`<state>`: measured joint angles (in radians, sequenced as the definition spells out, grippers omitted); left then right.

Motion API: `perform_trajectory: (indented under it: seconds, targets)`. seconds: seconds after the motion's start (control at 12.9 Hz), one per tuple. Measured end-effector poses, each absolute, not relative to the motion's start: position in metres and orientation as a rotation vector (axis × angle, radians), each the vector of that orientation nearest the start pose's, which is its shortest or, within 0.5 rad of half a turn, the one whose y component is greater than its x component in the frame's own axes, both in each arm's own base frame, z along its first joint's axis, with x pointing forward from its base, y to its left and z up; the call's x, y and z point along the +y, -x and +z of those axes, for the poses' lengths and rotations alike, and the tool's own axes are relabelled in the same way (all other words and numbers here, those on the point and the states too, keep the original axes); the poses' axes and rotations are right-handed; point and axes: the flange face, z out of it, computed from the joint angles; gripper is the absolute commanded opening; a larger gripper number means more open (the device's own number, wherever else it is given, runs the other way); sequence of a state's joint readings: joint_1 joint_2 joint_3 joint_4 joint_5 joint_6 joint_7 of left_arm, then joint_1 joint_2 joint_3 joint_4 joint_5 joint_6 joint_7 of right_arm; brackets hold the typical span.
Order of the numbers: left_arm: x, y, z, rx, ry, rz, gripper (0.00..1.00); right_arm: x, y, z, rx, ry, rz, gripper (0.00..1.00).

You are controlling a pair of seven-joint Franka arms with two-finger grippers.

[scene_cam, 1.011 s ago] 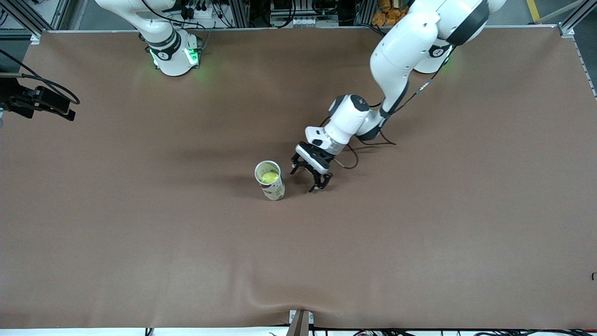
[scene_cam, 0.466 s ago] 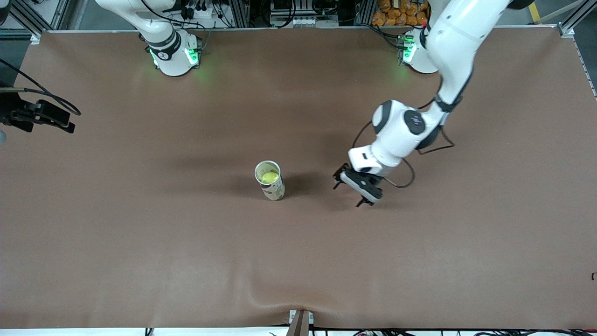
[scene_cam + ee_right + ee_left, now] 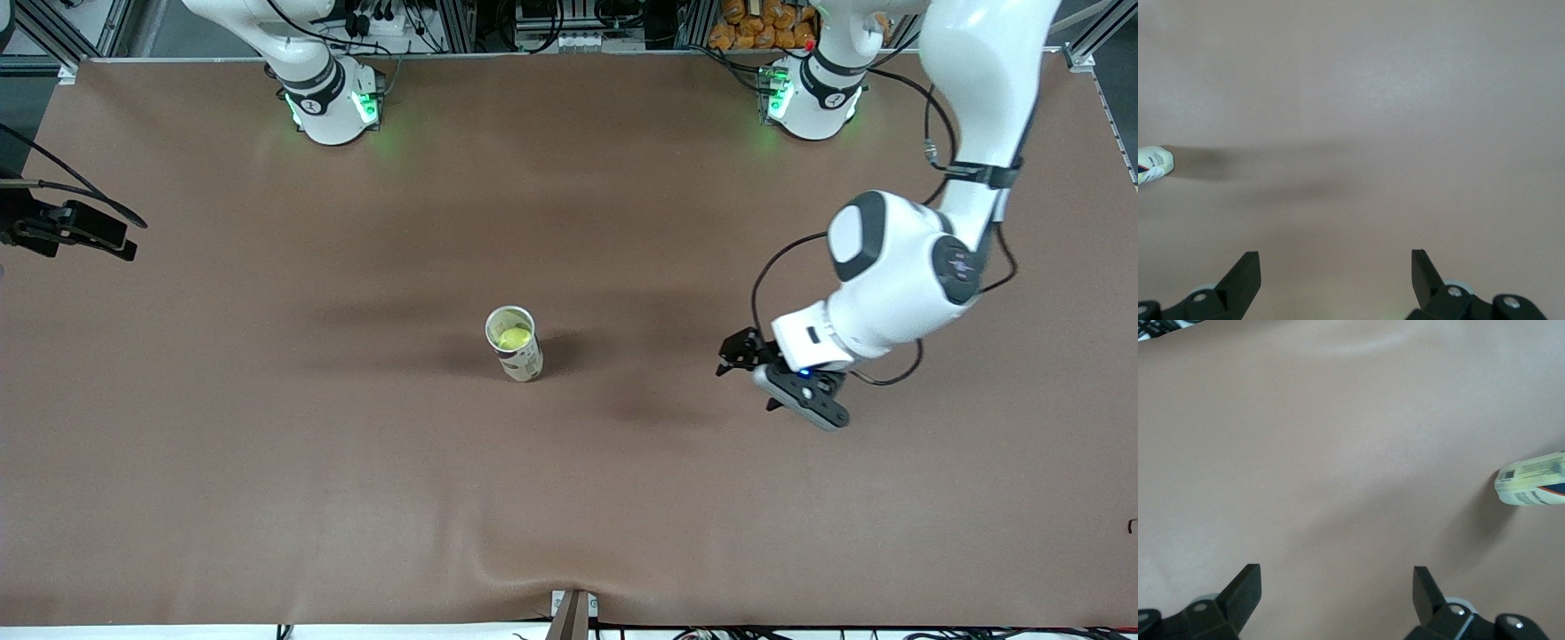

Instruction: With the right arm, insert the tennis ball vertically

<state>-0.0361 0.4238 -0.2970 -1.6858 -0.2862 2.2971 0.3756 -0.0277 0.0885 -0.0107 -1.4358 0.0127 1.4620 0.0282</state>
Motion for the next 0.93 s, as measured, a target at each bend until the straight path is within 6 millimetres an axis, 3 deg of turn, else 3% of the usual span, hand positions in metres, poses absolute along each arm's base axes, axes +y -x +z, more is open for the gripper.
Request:
perform_trajectory:
  seconds: [0.16,0.31,0.62,0.93]
  targets:
    - [-0.188,-0.663,0.417,0.832,3.348,-0.266,1.00,-0.020,-0.571,0.628,0.102,3.126,0.100,1.00]
    - [-0.183,-0.666,0.449,0.721,3.319,-0.159,1.00,-0.020,-0.571,0.626,0.102,3.126,0.106,1.00]
    - [-0.190,-0.657,0.479,0.595,3.236,-0.048,1.00,-0.020,-0.571,0.620,0.102,3.125,0.129,1.00]
    - [-0.169,-0.632,0.541,0.462,3.210,-0.030,1.00,-0.020,-0.571,0.620,0.102,3.125,0.126,1.00]
